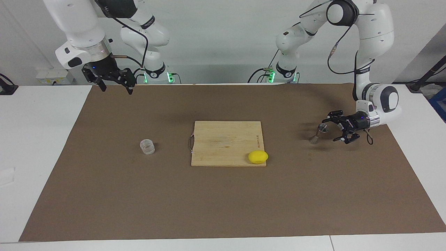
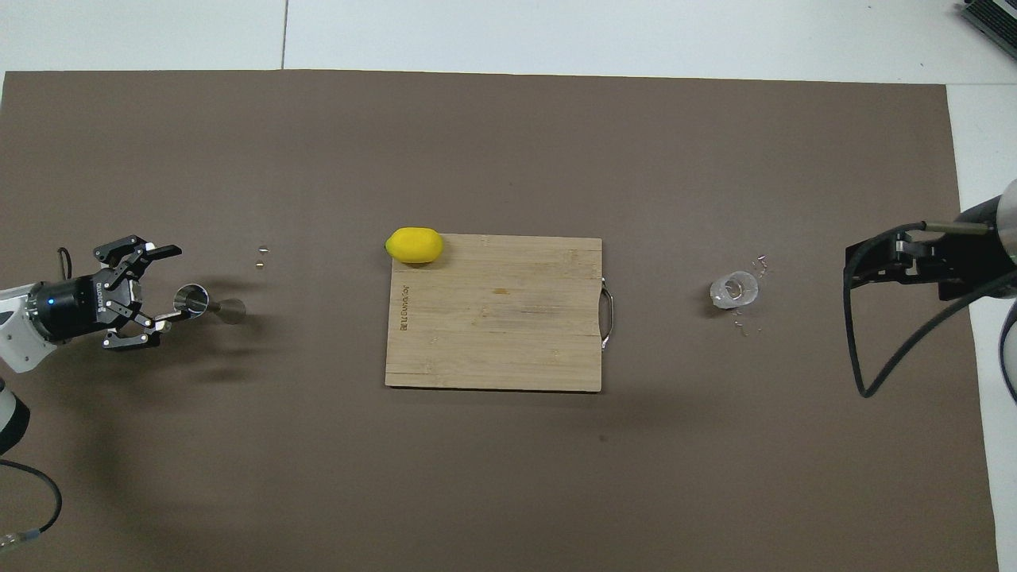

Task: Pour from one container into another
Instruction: 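Close the left gripper on the metal cup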

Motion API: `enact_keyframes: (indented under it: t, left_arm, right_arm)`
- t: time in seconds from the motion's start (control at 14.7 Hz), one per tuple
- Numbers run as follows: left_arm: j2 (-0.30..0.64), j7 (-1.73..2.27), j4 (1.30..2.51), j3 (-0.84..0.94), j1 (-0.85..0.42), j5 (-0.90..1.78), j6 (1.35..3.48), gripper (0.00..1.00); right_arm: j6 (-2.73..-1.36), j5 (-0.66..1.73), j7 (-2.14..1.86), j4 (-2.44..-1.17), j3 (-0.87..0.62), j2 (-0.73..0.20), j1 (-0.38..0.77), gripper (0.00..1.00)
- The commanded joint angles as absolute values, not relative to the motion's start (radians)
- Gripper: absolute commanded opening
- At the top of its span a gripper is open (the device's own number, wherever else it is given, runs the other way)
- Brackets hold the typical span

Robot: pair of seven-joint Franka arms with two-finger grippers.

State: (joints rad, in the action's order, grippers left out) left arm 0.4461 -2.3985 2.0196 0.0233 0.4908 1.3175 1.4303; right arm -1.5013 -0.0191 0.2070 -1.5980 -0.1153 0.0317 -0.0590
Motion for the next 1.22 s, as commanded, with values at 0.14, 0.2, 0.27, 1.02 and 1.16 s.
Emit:
enact_keyframes:
  t: [0.14, 0.2, 0.27, 1.02, 1.16]
  left_arm:
    - [0.442, -2.441, 2.043, 0.02, 0.488, 1.278, 1.436, 1.0]
    - [0.442, -2.442, 2.045, 0.02, 0.489, 1.278, 1.434, 1.0]
    - [0.442, -2.442, 2.046, 0.02, 0.489, 1.27, 1.434, 1.0]
    - [0.44, -2.468, 2.052, 0.02, 0.485, 1.252, 1.448, 0.6]
    - [0.442, -2.468, 2.049, 0.02, 0.483, 1.252, 1.45, 0.52]
  right_arm:
    - [-1.514, 0.003, 0.21, -1.62, -0.117, 0.052, -0.069, 1.0]
    - [-1.514, 0.003, 0.21, -1.62, -0.117, 0.052, -0.069, 1.0]
    - [-1.514, 0.003, 0.21, -1.62, -0.117, 0.052, -0.069, 1.0]
    - [-1.514, 0.003, 0.21, -1.62, -0.117, 0.052, -0.069, 1.0]
    - [-1.514, 0.003, 0.21, -1.62, -0.117, 0.052, -0.069, 1.0]
